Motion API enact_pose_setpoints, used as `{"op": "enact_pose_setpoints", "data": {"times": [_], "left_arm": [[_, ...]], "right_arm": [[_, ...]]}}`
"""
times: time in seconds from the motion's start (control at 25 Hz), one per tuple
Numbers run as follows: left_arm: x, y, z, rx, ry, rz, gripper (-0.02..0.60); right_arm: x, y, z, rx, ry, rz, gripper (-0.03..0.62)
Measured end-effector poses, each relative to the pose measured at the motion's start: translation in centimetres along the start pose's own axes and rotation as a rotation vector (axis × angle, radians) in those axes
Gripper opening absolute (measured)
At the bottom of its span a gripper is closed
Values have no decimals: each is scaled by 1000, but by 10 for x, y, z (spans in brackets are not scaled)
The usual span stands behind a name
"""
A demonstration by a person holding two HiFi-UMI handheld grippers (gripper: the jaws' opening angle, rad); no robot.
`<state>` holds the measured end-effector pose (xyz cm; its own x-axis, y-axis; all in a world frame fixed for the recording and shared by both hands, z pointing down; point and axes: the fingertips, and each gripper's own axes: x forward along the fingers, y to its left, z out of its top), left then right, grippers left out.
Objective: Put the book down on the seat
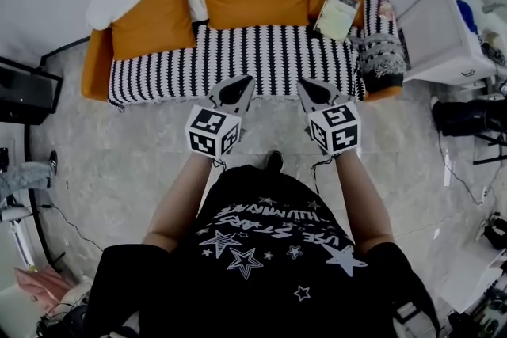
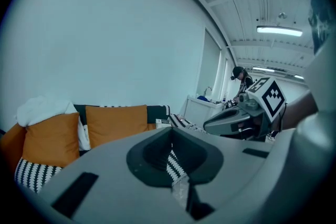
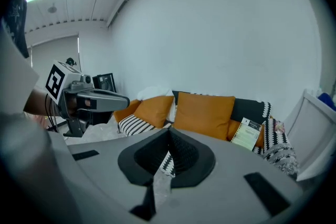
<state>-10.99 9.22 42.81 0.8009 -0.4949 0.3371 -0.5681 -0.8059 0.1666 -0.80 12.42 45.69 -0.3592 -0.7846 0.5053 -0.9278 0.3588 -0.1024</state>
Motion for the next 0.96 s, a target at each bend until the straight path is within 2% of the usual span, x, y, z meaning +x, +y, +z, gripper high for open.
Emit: {"op": "enact_pose_setpoints", "data": {"times": [0.2, 0.52, 0.68, 0.96], "left_arm": [[-26, 13, 2, -12, -16, -4, 8], [-81, 45, -2, -8, -31, 14, 8], [-99, 47, -6, -10, -38, 6, 8], [-131, 49, -15, -2, -44, -16, 8]], "right_arm": [[6, 30, 11, -18, -1, -7, 25], [19, 100, 29, -81, -25, 14, 25], [17, 122, 32, -112, -33, 8, 25], [11, 154, 35, -105, -55, -13, 25]]}}
